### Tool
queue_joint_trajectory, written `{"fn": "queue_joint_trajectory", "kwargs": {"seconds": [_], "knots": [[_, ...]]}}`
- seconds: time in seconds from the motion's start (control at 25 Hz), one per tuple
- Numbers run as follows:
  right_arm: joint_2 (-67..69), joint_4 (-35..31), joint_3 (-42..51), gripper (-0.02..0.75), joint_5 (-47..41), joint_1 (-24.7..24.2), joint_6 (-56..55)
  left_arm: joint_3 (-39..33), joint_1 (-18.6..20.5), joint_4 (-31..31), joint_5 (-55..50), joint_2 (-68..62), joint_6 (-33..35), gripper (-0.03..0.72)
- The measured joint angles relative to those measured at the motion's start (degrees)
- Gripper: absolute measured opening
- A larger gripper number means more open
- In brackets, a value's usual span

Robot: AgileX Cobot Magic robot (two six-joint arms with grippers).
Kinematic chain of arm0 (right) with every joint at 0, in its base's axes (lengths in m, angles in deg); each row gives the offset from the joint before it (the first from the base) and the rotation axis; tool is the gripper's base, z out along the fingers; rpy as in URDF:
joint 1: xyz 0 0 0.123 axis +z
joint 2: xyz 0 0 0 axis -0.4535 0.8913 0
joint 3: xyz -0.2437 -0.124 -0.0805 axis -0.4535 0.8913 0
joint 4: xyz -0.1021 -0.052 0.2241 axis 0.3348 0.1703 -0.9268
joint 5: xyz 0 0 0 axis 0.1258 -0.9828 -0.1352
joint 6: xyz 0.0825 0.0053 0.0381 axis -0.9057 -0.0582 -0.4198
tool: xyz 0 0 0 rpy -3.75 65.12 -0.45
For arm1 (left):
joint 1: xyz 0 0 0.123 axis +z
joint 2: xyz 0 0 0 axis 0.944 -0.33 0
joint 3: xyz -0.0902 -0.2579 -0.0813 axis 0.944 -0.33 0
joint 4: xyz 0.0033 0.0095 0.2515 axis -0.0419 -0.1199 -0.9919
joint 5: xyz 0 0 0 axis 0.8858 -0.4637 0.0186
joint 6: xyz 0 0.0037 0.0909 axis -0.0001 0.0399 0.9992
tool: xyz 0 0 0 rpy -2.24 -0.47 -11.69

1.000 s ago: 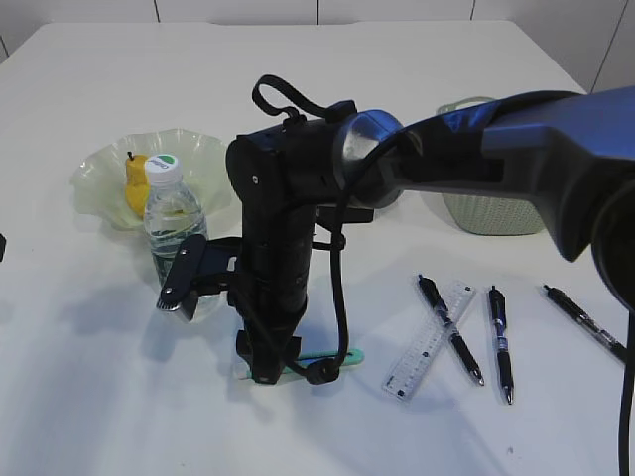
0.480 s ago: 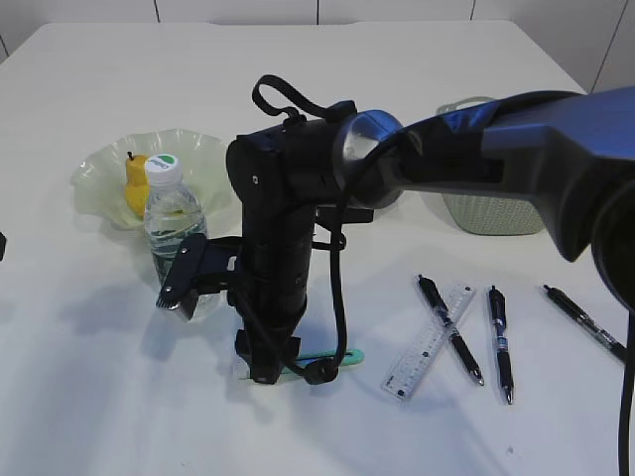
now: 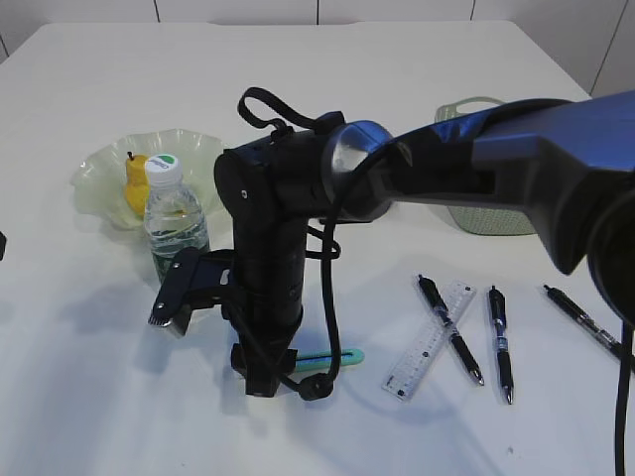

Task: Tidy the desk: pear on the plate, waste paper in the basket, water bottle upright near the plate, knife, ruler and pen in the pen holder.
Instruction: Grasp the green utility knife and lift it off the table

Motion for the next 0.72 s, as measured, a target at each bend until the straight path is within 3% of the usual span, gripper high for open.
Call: {"fn": "queue_joint_trajectory", "kwargs": {"seconds": [0.72], "knots": [[0.38, 1.47, 0.0, 0.249, -0.05, 0.14, -1.4, 0.0, 0.0, 0.1, 0.1, 0.0, 0.0, 0.449]]}}
